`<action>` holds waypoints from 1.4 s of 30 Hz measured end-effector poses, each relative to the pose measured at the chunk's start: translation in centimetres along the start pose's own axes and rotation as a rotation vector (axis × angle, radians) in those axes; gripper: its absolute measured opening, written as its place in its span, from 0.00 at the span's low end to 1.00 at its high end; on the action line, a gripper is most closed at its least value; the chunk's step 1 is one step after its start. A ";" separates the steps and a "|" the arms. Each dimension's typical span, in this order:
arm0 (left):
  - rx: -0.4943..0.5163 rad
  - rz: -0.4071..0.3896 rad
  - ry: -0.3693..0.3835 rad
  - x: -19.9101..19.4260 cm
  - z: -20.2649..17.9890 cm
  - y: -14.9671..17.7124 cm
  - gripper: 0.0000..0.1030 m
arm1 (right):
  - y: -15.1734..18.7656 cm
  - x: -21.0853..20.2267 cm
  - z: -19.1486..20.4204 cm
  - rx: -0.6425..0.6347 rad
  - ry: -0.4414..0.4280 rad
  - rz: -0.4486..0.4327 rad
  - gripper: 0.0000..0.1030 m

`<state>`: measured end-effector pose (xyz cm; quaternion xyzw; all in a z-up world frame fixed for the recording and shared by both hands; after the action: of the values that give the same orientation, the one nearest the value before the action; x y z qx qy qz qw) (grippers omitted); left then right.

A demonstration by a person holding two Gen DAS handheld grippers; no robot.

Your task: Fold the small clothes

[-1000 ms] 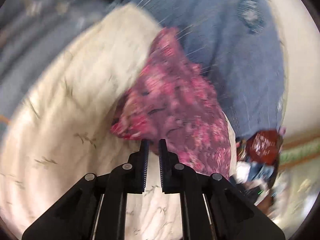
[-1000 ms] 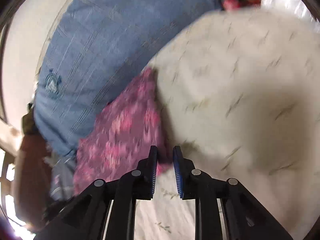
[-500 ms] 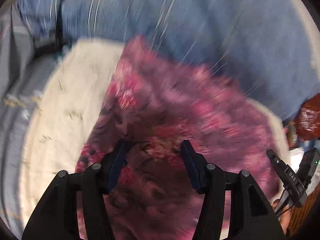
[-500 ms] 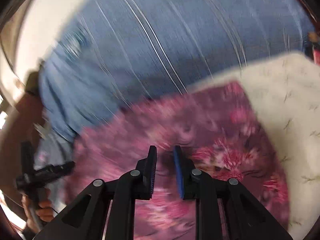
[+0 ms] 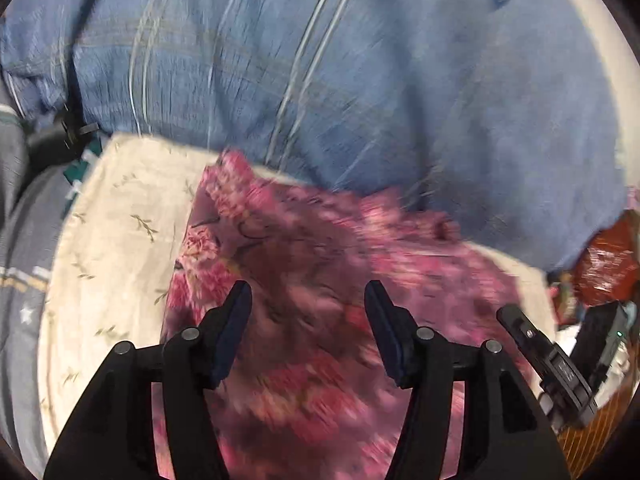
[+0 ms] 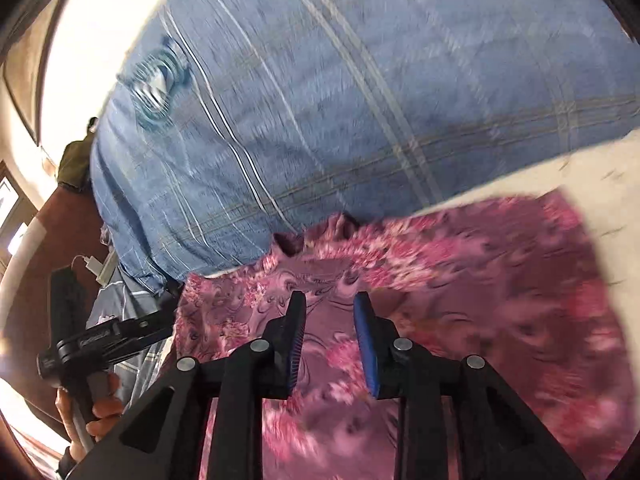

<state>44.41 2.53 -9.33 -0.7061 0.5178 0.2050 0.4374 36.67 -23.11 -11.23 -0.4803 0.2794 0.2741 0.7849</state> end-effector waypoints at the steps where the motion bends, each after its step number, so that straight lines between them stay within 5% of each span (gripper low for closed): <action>1: -0.030 0.032 -0.032 1.4 1.3 0.2 0.55 | 0.5 1.6 -0.1 -0.001 0.021 0.044 0.35; 2: -0.047 0.035 -0.021 2.1 2.0 0.2 0.55 | 1.4 3.4 -0.6 -0.022 0.074 0.092 0.27; 6: -0.035 0.011 0.005 1.3 1.8 -0.4 0.59 | 1.3 3.6 -0.4 -0.053 0.096 0.066 0.27; 9: -0.107 0.035 0.099 -0.5 2.4 -0.4 0.59 | 1.5 2.8 -0.2 -0.080 0.123 0.064 0.27; 14: -0.201 0.010 0.183 -4.9 5.1 -0.5 0.59 | 2.3 -0.5 1.8 -0.115 0.089 -0.031 0.37; 17: -0.190 0.057 0.117 -5.1 5.9 1.2 0.59 | 4.0 0.2 3.2 -0.171 0.096 0.004 0.50; 19: -0.188 0.126 0.062 -3.8 6.2 3.1 0.59 | 5.2 1.7 3.2 -0.216 0.154 0.064 0.49; 21: -0.131 0.099 0.044 -4.5 5.7 3.7 0.59 | 5.1 1.0 3.9 -0.265 0.203 0.045 0.49; 25: -0.139 0.100 0.112 -7.2 5.6 4.1 0.59 | 5.2 -2.3 5.3 -0.226 0.152 -0.001 0.51; 35: -0.197 0.065 0.077 -13.3 10.8 4.8 0.59 | 18.1 -5.4 17.4 -0.740 0.057 -0.030 0.60; 42: -0.221 0.069 0.081 -13.0 12.3 4.9 0.59 | 23.5 -2.7 23.7 -1.088 0.194 -0.116 0.64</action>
<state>37.04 19.53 -8.19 -0.7395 0.5332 0.2472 0.3283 22.57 7.06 -14.40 -0.8541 0.1418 0.2895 0.4081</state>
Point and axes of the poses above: each gripper's, at about its wrist camera, not at the fingertips, and x roughly the way its jaws point, z to its left, y to its underside, the point moved 8 cm from there along x, roughly the way its jaws point, and after that the axes turned 14 degrees about y, right-handed, at the moved point
